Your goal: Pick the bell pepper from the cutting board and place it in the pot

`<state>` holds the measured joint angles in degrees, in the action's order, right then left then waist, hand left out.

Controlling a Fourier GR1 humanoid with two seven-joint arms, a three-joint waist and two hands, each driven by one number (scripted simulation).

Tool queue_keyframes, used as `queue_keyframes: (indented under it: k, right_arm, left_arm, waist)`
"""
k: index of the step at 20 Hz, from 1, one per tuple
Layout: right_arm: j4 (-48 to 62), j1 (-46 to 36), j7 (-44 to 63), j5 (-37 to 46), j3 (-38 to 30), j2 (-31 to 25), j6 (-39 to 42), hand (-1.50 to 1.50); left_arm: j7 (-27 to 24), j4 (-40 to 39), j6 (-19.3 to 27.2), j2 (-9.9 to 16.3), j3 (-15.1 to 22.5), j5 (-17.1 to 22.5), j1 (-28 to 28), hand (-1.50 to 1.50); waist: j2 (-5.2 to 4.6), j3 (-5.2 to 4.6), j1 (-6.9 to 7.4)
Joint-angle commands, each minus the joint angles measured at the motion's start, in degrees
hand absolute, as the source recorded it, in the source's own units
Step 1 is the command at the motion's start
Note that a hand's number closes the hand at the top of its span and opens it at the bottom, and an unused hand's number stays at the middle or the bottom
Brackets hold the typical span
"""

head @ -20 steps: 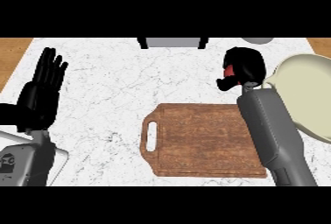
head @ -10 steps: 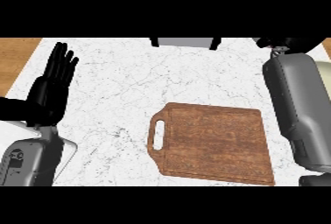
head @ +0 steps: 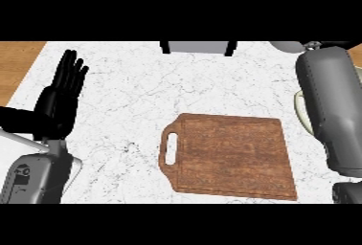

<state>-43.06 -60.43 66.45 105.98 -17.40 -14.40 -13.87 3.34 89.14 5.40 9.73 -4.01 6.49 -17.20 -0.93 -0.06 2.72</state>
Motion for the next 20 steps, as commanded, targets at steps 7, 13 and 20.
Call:
queue_keyframes:
  k: [7, 13, 20]
  right_arm:
    - [-2.2, 5.95, 7.45, 0.97, -6.6, -1.93, -4.62, 1.5]
    - [-13.02, 16.77, -2.13, -4.52, -9.3, -2.44, -5.06, 1.5]
    - [-9.24, 21.86, -5.43, -8.24, -11.42, -4.71, -11.74, 1.5]
  left_arm:
    - [0.14, 0.25, -0.39, 1.51, -2.0, 0.35, 2.02, 0.0]
    - [-0.62, 2.32, 0.1, 0.51, -1.81, 0.1, 4.6, 0.0]
    - [0.93, -1.26, -2.02, 2.95, -4.67, 2.05, 0.07, 0.0]
  waist:
    - [0.89, 0.08, -2.44]
    - [1.31, 0.06, -3.35]
    - [0.82, 0.08, -2.49]
